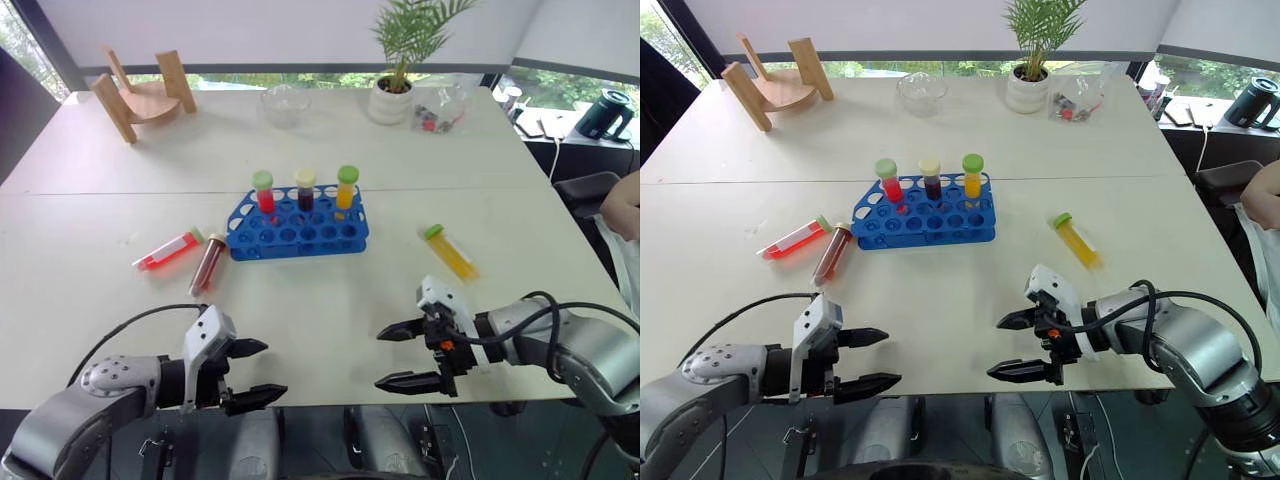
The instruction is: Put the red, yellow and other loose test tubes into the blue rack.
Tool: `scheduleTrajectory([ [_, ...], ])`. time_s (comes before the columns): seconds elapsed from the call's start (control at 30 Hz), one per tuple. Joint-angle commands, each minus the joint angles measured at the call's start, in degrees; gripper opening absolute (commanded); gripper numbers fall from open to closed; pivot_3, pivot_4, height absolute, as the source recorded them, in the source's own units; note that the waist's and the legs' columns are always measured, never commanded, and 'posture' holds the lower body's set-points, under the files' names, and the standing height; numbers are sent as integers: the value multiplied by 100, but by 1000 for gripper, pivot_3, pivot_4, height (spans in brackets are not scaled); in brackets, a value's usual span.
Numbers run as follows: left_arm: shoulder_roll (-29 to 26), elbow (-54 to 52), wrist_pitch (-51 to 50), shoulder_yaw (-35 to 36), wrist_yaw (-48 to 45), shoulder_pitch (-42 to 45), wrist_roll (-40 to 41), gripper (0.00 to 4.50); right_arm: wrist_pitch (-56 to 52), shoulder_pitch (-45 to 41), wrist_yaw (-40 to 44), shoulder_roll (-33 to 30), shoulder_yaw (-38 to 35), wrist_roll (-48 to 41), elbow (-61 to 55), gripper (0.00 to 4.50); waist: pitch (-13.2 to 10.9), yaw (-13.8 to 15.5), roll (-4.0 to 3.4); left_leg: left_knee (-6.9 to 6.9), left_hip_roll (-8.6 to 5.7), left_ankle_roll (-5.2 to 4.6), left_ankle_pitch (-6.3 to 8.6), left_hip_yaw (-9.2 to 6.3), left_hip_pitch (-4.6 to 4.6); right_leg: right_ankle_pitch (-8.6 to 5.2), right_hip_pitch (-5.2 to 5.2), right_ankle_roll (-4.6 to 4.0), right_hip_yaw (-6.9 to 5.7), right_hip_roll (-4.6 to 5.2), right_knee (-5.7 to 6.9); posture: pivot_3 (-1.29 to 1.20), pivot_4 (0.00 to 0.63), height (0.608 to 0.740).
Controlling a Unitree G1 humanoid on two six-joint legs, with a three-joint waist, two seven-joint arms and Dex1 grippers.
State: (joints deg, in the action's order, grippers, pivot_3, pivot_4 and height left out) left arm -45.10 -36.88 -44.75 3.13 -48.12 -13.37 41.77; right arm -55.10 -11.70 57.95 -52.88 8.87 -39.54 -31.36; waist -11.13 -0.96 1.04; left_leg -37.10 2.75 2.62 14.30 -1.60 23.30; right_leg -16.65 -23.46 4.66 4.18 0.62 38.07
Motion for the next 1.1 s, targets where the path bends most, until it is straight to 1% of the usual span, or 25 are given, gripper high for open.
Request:
scheduleTrajectory([
  [0.03,4,-189,-36,106,122,50,102,4451,50,-72,35,43,21,-39,-87,4500,0,0,0,0,0,0,0,0,0,0,0,0,0,0,0,0,150,740],
  [0.33,53,-190,-91,68,272,132,250,4451,123,-57,-17,74,43,-5,-37,4500,0,2,0,0,0,0,0,0,0,0,0,0,0,0,0,0,150,740],
  [0.67,72,-139,-103,-80,316,332,186,4451,203,81,-136,133,31,40,-58,4500,0,5,0,0,0,0,0,-1,0,0,0,1,0,-1,0,0,150,740],
  [0.83,120,-83,-91,-296,394,590,54,4451,308,124,-122,134,-26,103,19,4500,0,10,0,-1,-1,0,0,-1,0,0,1,1,0,-1,0,0,150,740],
  [0.9,119,-27,-146,-223,294,719,243,4451,302,24,-109,60,-149,90,14,4500,0,8,0,-1,-1,0,0,-1,0,0,2,1,0,-1,0,0,150,740],
  [0.97,-60,6,-286,-46,-79,791,636,4451,128,-163,-111,-96,-483,-89,-27,4500,0,6,-1,-1,-1,0,0,-1,0,1,1,1,0,-1,1,0,150,740],
  [1.03,-239,125,-311,68,-157,988,610,4451,-204,-480,-114,-303,-939,-433,-31,4500,-1,-2,-2,-2,-1,0,0,2,0,1,0,1,1,-1,1,0,150,740],
  [1.1,-431,202,-237,188,-198,1340,500,4451,-627,-1049,-155,-559,-1359,-717,220,4500,-3,-1,-5,-2,-1,0,0,0,0,1,0,0,0,-2,3,0,150,740],
])
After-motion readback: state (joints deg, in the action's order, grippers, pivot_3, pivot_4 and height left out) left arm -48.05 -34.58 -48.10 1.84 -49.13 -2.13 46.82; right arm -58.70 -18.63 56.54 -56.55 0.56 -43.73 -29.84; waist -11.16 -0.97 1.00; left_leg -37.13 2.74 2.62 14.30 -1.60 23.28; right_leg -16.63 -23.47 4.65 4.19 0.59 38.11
